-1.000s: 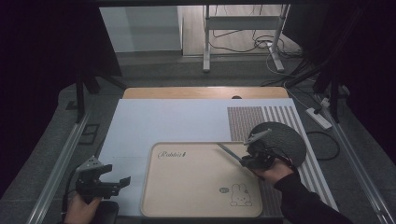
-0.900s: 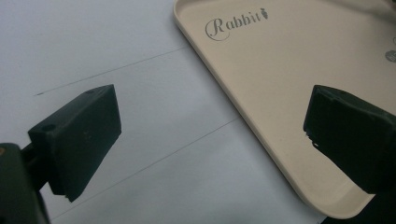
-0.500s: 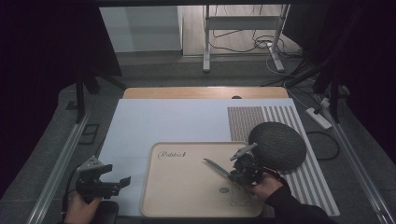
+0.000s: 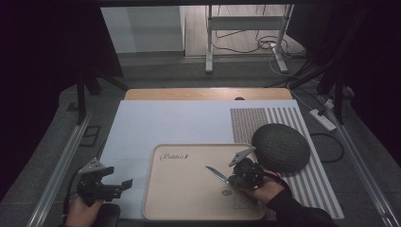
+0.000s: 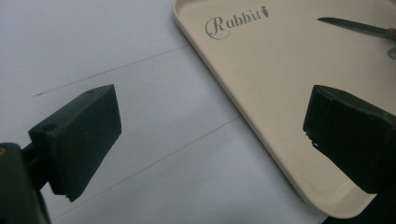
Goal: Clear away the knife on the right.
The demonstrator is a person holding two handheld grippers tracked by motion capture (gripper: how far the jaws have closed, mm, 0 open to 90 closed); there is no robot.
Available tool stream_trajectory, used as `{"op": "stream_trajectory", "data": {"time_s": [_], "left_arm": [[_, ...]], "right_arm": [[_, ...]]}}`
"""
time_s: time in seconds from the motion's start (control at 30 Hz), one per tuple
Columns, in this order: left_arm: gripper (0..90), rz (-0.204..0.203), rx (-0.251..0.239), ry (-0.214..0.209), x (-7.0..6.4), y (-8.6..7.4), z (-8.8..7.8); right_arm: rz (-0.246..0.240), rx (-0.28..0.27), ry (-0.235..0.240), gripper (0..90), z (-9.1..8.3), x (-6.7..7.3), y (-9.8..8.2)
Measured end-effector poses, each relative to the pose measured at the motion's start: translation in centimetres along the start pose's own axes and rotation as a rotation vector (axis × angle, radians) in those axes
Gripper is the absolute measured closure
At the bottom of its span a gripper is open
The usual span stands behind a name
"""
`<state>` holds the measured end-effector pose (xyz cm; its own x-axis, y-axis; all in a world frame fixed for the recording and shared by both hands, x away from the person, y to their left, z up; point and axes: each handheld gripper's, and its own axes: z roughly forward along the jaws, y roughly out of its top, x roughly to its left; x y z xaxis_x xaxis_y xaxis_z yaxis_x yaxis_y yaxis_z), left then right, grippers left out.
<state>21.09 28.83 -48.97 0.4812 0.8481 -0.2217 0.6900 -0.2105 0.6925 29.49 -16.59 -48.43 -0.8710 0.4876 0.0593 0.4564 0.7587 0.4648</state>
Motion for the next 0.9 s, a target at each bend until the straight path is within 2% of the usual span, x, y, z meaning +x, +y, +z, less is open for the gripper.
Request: {"op": "stream_trajectory", "data": {"time_s": [0.17,0.3,0.4,0.57,0.6,0.63,0.73,0.9], "left_arm": [[4.3,-0.001,0.001,0.001,0.0,0.0,0.0],[4.4,0.000,0.001,0.001,0.0,0.0,0.0],[4.4,0.003,0.000,0.001,0.0,0.0,0.0],[4.4,0.004,0.001,0.001,0.0,0.0,0.0],[4.4,0.005,0.002,0.002,-0.1,0.0,0.0],[4.4,0.005,0.002,0.002,-0.1,0.0,0.0],[4.4,0.005,0.003,0.003,-0.1,0.0,0.0],[4.5,0.005,0.004,0.005,-0.1,0.0,0.0]], "right_arm": [[-0.056,0.035,0.018,89.7,1.3,0.9,0.8],[-0.083,0.066,0.007,89.6,2.2,0.7,1.1],[-0.058,0.071,0.020,89.7,2.3,0.0,0.8],[-0.017,0.075,-0.004,89.6,1.7,-1.3,0.0],[0.009,0.072,-0.013,89.6,1.3,-2.0,-0.4],[0.009,0.072,-0.013,89.6,1.3,-2.0,-0.4],[0.056,0.070,-0.032,89.6,0.7,-3.3,-1.2],[0.095,0.071,-0.043,89.6,0.1,-4.5,-2.0]]}}
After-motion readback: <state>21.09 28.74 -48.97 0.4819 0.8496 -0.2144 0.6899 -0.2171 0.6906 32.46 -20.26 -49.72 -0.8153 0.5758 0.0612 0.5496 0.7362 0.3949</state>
